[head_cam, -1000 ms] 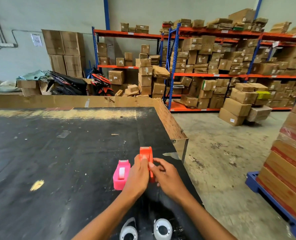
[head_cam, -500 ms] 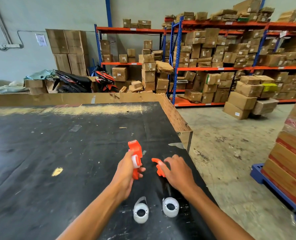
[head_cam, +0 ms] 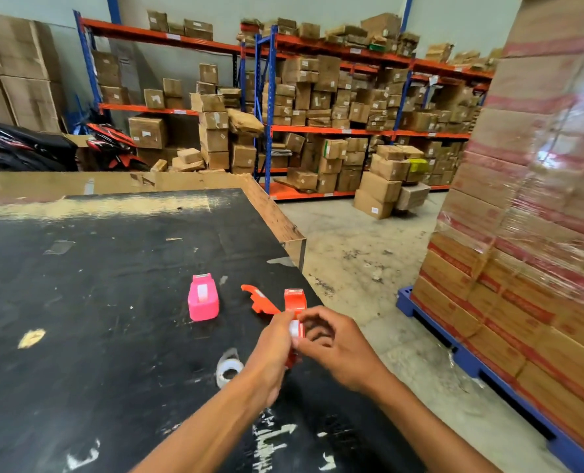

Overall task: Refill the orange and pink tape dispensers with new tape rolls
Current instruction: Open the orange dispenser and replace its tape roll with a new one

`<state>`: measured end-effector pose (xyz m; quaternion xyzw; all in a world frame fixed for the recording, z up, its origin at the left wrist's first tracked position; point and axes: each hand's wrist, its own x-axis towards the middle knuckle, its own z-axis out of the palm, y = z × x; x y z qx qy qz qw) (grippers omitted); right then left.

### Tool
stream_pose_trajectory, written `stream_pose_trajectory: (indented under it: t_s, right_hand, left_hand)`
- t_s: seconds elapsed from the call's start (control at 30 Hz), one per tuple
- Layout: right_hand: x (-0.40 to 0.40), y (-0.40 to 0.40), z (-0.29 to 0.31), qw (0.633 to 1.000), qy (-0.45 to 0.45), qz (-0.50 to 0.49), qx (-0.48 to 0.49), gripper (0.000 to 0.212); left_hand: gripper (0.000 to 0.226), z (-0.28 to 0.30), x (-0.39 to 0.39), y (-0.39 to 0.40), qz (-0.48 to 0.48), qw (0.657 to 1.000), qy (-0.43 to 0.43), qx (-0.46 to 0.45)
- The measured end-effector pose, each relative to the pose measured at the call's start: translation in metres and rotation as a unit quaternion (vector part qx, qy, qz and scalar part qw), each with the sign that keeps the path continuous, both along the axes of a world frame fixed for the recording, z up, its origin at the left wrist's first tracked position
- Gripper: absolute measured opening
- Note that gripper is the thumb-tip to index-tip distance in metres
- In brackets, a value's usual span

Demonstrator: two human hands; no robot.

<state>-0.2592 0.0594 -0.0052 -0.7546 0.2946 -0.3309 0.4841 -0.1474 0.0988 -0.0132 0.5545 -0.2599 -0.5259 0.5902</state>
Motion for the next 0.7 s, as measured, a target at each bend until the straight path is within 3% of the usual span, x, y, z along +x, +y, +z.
stream_pose_trajectory:
  t_s: [0.17, 0.23, 0.3, 0.4, 0.53, 0.7]
  right_hand:
    - [-0.016, -0.007, -0.008, 0.996, 0.023, -0.085, 0.002, 0.023]
    - [-0.023, -0.02, -0.02, 0.982, 0.146, -0.113, -0.03, 0.025]
    - [-0.023, -0.028, -0.034, 0.946, 0.298, -0.093, -0.085, 0.027]
    - [-0.013, -0.033, -0.042, 0.899, 0.406, -0.085, -0.144, 0.04]
    - [0.013, -0.033, -0.039, 0.894, 0.384, -0.054, -0.225, 0.06]
    - [0.041, -0.029, -0.043, 0.901, 0.379, 0.023, -0.21, 0.065]
  left_hand:
    - [0.026, 0.007, 0.003, 0.01, 0.02, 0.999, -0.038, -0.006]
    - [0.02, 0.006, 0.015, 0.016, 0.026, 0.999, -0.025, -0.018]
    - [0.018, 0.006, 0.027, 0.023, 0.024, 0.999, -0.017, -0.017]
    - [0.016, 0.005, 0.042, 0.031, 0.019, 1.0, -0.021, -0.012]
    - [0.025, 0.0, 0.06, 0.035, 0.03, 0.997, -0.065, -0.026]
    - [0.035, 0.001, 0.069, 0.037, 0.036, 0.997, -0.052, -0.037]
